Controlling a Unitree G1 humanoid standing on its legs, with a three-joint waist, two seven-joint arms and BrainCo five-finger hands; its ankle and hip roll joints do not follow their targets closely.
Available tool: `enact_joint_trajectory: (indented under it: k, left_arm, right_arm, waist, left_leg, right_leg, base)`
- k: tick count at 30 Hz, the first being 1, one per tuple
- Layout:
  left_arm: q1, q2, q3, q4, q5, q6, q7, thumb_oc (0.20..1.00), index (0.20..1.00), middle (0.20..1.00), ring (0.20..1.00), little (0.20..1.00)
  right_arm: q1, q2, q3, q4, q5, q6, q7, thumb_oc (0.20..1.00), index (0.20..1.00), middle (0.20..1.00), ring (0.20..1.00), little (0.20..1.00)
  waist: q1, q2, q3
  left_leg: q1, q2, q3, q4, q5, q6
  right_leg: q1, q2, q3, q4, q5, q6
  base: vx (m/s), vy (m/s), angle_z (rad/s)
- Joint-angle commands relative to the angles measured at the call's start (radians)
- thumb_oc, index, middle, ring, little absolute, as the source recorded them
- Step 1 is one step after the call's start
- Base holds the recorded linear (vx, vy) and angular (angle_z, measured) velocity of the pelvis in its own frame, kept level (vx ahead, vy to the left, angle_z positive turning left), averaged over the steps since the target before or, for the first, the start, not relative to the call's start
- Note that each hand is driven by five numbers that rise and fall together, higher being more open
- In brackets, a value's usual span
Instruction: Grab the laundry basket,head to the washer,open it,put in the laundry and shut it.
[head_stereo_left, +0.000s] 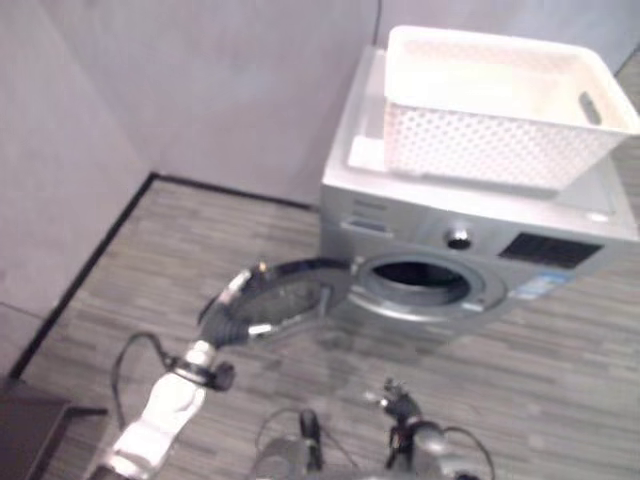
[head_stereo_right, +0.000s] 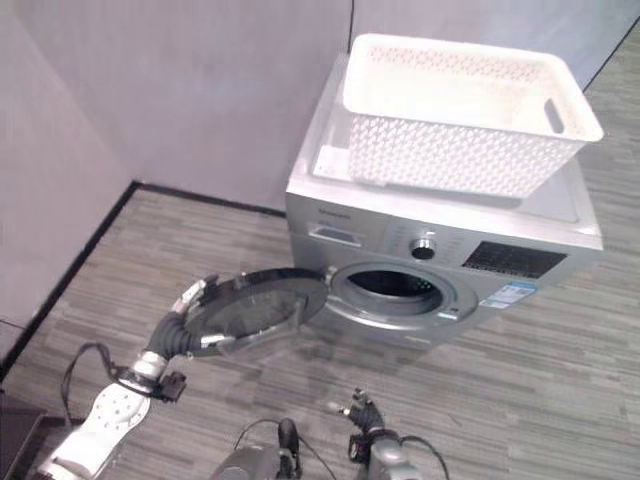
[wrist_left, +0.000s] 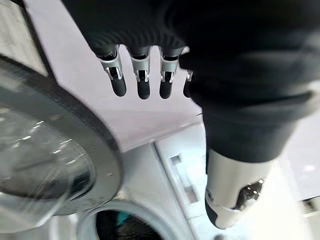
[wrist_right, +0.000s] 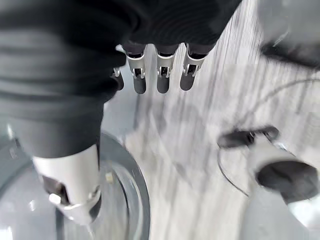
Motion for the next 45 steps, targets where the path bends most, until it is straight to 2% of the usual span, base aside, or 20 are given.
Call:
enact_joint_trajectory:
  k: [1,6,7,10,12,13,14,15,18,21,24,28,29,32,36,39,40,41,43,45]
  left_arm:
    - [-0.060,0.032,0.033,-0.043,0.083,-0.027,0.006,1.000,1.000,1.000,1.000,1.000]
    - [-0.070,0.010,0.062,0.007,0.141,-0.025,0.031,1.000,1.000,1.000,1.000,1.000]
    - [-0.080,0.000,0.065,0.047,0.174,-0.018,0.037,1.000,1.000,1.000,1.000,1.000]
    - [-0.088,-0.023,0.074,0.094,0.180,-0.003,0.043,1.000,1.000,1.000,1.000,1.000]
    - [-0.121,-0.078,0.105,0.212,0.215,0.043,0.108,1.000,1.000,1.000,1.000,1.000]
    - [-0.124,-0.080,0.104,0.215,0.217,0.042,0.110,1.000,1.000,1.000,1.000,1.000]
    - [-0.158,-0.106,0.125,0.300,0.233,0.076,0.159,1.000,1.000,1.000,1.000,1.000]
    - [-0.160,-0.107,0.124,0.303,0.234,0.075,0.161,1.000,1.000,1.000,1.000,1.000]
    - [-0.273,-0.131,0.194,0.484,0.296,0.148,0.288,1.000,1.000,1.000,1.000,1.000]
    - [-0.375,-0.104,0.222,0.649,0.312,0.191,0.346,1.000,1.000,1.000,1.000,1.000]
    - [-0.523,-0.024,0.170,0.964,0.356,0.212,0.422,1.000,1.000,1.000,1.000,1.000]
    - [-0.615,0.018,0.136,1.081,0.350,0.209,0.450,1.000,1.000,1.000,1.000,1.000]
    - [-0.664,0.028,0.113,1.157,0.333,0.206,0.453,1.000,1.000,1.000,1.000,1.000]
    - [-0.727,0.026,0.078,1.260,0.312,0.211,0.426,1.000,1.000,1.000,1.000,1.000]
    - [-0.784,0.036,0.052,1.325,0.298,0.216,0.395,1.000,1.000,1.000,1.000,1.000]
    - [-0.847,0.069,0.021,1.365,0.310,0.229,0.381,1.000,1.000,1.000,1.000,1.000]
    - [-0.855,0.074,0.017,1.369,0.312,0.229,0.379,1.000,1.000,1.000,1.000,1.000]
    - [-0.884,0.092,0.003,1.376,0.320,0.233,0.379,1.000,1.000,1.000,1.000,1.000]
    - [-0.896,0.101,-0.002,1.377,0.323,0.235,0.378,1.000,1.000,1.000,1.000,1.000]
    - [-0.952,0.125,-0.028,1.378,0.331,0.242,0.390,1.000,1.000,1.000,1.000,1.000]
  right_arm:
    - [0.026,0.019,-0.005,-0.032,-0.033,-0.008,0.019,1.000,1.000,1.000,1.000,1.000]
    - [0.016,0.010,-0.002,-0.041,-0.064,-0.005,0.025,1.000,1.000,1.000,1.000,1.000]
    - [0.019,0.007,-0.009,-0.035,-0.066,-0.003,0.026,1.000,1.000,1.000,1.000,1.000]
    - [0.027,0.004,-0.015,-0.034,-0.062,0.000,0.029,1.000,1.000,1.000,1.000,1.000]
    - [0.044,-0.003,-0.011,-0.042,-0.075,0.005,0.028,1.000,1.000,1.000,1.000,1.000]
    - [0.044,-0.004,-0.011,-0.042,-0.075,0.005,0.028,1.000,1.000,1.000,1.000,1.000]
    - [0.060,-0.008,-0.005,-0.057,-0.085,0.008,0.027,1.000,1.000,1.000,1.000,1.000]
    - [0.060,-0.009,-0.005,-0.058,-0.085,0.008,0.027,1.000,1.000,1.000,1.000,1.000]
    - [0.090,-0.021,0.019,-0.110,-0.114,0.017,0.035,1.000,1.000,1.000,1.000,1.000]
    - [0.104,-0.038,0.034,-0.148,-0.129,0.021,0.044,1.000,1.000,1.000,1.000,1.000]
    - [0.125,-0.052,0.070,-0.159,-0.137,-0.004,0.047,1.000,1.000,1.000,1.000,1.000]
    - [0.133,-0.051,0.098,-0.145,-0.138,-0.025,0.047,1.000,1.000,1.000,1.000,1.000]
    - [0.132,-0.053,0.107,-0.136,-0.135,-0.034,0.044,1.000,1.000,1.000,1.000,1.000]
    - [0.126,-0.054,0.103,-0.119,-0.123,-0.043,0.036,1.000,1.000,1.000,1.000,1.000]
    - [0.111,-0.070,0.098,-0.124,-0.121,-0.049,0.028,1.000,1.000,1.000,1.000,1.000]
    - [0.091,-0.089,0.097,-0.138,-0.116,-0.056,0.022,1.000,1.000,1.000,1.000,1.000]
    - [0.093,-0.091,0.098,-0.140,-0.116,-0.058,0.022,1.000,1.000,1.000,1.000,1.000]
    - [0.091,-0.100,0.100,-0.153,-0.118,-0.062,0.021,1.000,1.000,1.000,1.000,1.000]
    - [0.091,-0.103,0.100,-0.158,-0.117,-0.063,0.021,1.000,1.000,1.000,1.000,1.000]
    - [0.082,-0.118,0.106,-0.180,-0.111,-0.074,0.017,1.000,1.000,1.000,1.000,1.000]
  waist:
    - [0.029,-0.063,-0.078]
    - [0.039,-0.079,-0.107]
    - [0.041,-0.087,-0.116]
    - [0.041,-0.089,-0.120]
    - [0.032,-0.091,-0.131]
    - [0.032,-0.090,-0.130]
    - [0.023,-0.092,-0.136]
    - [0.023,-0.091,-0.135]
    - [-0.004,-0.094,-0.151]
    - [-0.026,-0.089,-0.163]
    - [-0.056,-0.083,-0.178]
    - [-0.067,-0.086,-0.181]
    - [-0.076,-0.086,-0.181]
    - [-0.090,-0.086,-0.174]
    - [-0.108,-0.089,-0.160]
    - [-0.123,-0.113,-0.127]
    - [-0.127,-0.121,-0.126]
    - [-0.133,-0.138,-0.113]
    - [-0.136,-0.145,-0.109]
    - [-0.148,-0.170,-0.083]
  left_leg:
    - [0.016,-0.037,-0.064,-0.120,0.063,-0.023]
    - [0.011,-0.008,-0.034,-0.136,0.097,-0.049]
    - [0.004,0.008,-0.028,-0.138,0.114,-0.061]
    - [0.003,0.020,-0.024,-0.138,0.126,-0.070]
    - [0.001,0.035,-0.022,-0.139,0.142,-0.082]
    - [0.001,0.035,-0.022,-0.139,0.143,-0.082]
    - [0.001,0.041,-0.024,-0.141,0.149,-0.086]
    - [0.001,0.041,-0.025,-0.141,0.150,-0.086]
    - [0.004,0.049,-0.022,-0.145,0.159,-0.095]
    - [0.010,0.052,-0.019,-0.148,0.162,-0.102]
    - [0.019,0.056,-0.003,-0.154,0.156,-0.108]
    - [0.018,0.057,0.006,-0.154,0.150,-0.110]
    - [0.016,0.057,0.013,-0.154,0.148,-0.111]
    - [0.010,0.058,0.021,-0.154,0.144,-0.111]
    - [-0.009,0.066,0.033,-0.154,0.144,-0.110]
    - [-0.053,0.084,0.041,-0.154,0.153,-0.111]
    - [-0.049,0.081,0.030,-0.154,0.134,-0.119]
    - [-0.069,0.089,0.032,-0.154,0.138,-0.120]
    - [-0.078,0.093,0.033,-0.153,0.140,-0.121]
    - [-0.119,0.105,0.029,-0.148,0.149,-0.123]
  right_leg:
    - [-0.005,-0.002,0.025,-0.032,0.048,0.009]
    - [0.045,0.018,0.015,-0.135,0.028,0.007]
    - [0.066,0.036,0.021,-0.175,-0.005,0.000]
    - [0.082,0.053,0.021,-0.206,-0.030,-0.010]
    - [0.101,0.070,0.018,-0.238,-0.053,-0.021]
    - [0.102,0.071,0.017,-0.238,-0.053,-0.021]
    - [0.107,0.077,0.016,-0.244,-0.059,-0.026]
    - [0.108,0.078,0.016,-0.245,-0.059,-0.026]
    - [0.114,0.086,0.019,-0.254,-0.065,-0.034]
    - [0.113,0.089,0.022,-0.257,-0.061,-0.036]
    - [0.113,0.088,0.030,-0.261,-0.056,-0.034]
    - [0.105,0.084,0.037,-0.263,-0.050,-0.030]
    - [0.097,0.081,0.043,-0.263,-0.046,-0.028]
    - [0.082,0.080,0.049,-0.263,-0.041,-0.026]
    - [0.048,0.080,0.063,-0.262,-0.034,-0.026]
    - [-0.014,0.087,0.086,-0.257,-0.025,-0.027]
    - [-0.012,0.085,0.095,-0.257,-0.038,-0.022]
    - [-0.037,0.090,0.103,-0.256,-0.032,-0.022]
    - [-0.050,0.092,0.106,-0.255,-0.029,-0.023]
    - [-0.093,0.101,0.119,-0.254,-0.018,-0.025]
  base:
    - [-0.09,-0.158,-0.46]
    - [-0.10,-0.145,-0.27]
    - [-0.08,-0.124,-0.52]
    - [-0.06,-0.107,-0.22]
    - [-0.05,-0.086,-0.05]
    - [-0.05,-0.056,-0.02]
    - [0.00,0.000,0.00]
    - [-0.04,-0.041,0.02]
    - [0.00,-0.007,0.02]
    - [0.04,0.031,0.05]
    - [0.10,0.066,-0.04]
    - [0.05,0.029,-0.04]
    - [0.03,0.029,-0.04]
    - [0.03,0.037,-0.12]
    - [-0.04,0.026,-0.14]
    - [-0.11,-0.011,-0.15]
    - [-0.05,-0.028,-0.10]
    - [-0.05,-0.032,-0.09]
    - [-0.11,-0.029,-0.07]
    - [-0.17,-0.045,0.00]
